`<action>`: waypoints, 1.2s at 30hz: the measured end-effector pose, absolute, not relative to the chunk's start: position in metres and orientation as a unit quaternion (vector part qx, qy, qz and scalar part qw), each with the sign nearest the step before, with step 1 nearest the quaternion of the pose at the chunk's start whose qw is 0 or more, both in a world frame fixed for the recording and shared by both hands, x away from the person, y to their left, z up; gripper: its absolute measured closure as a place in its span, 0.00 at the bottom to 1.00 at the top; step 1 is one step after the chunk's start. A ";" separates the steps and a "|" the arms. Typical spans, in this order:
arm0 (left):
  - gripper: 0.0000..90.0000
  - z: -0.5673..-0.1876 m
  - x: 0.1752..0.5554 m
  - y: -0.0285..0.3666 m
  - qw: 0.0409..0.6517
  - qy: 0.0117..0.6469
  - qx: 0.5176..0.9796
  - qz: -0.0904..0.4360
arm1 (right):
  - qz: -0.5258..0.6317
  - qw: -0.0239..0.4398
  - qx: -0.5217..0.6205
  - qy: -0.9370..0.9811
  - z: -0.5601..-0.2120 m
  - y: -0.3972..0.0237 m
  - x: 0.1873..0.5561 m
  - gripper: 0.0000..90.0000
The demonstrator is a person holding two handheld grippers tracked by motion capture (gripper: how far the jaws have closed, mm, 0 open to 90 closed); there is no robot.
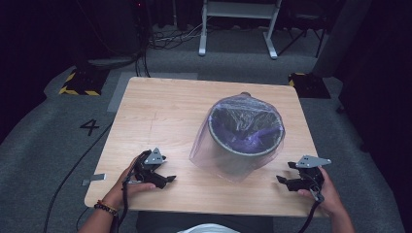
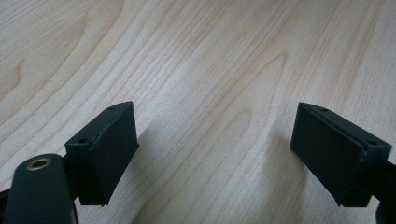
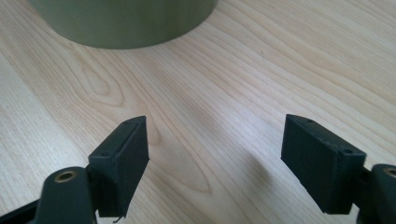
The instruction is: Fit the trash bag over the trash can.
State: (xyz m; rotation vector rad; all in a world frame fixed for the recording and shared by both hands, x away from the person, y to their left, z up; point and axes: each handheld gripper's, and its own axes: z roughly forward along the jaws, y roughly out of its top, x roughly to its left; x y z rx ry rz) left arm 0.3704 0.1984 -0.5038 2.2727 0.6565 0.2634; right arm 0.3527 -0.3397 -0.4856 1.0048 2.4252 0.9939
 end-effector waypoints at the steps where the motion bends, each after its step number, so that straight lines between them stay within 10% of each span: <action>1: 0.16 -0.504 0.370 0.198 0.372 0.256 0.886 0.103 | 0.351 0.166 0.355 0.850 -0.486 -0.341 0.352 0.26; 36: 0.16 -0.504 0.372 0.197 0.372 0.254 0.887 0.101 | 0.343 0.222 0.494 0.768 -0.503 -0.402 0.353 0.22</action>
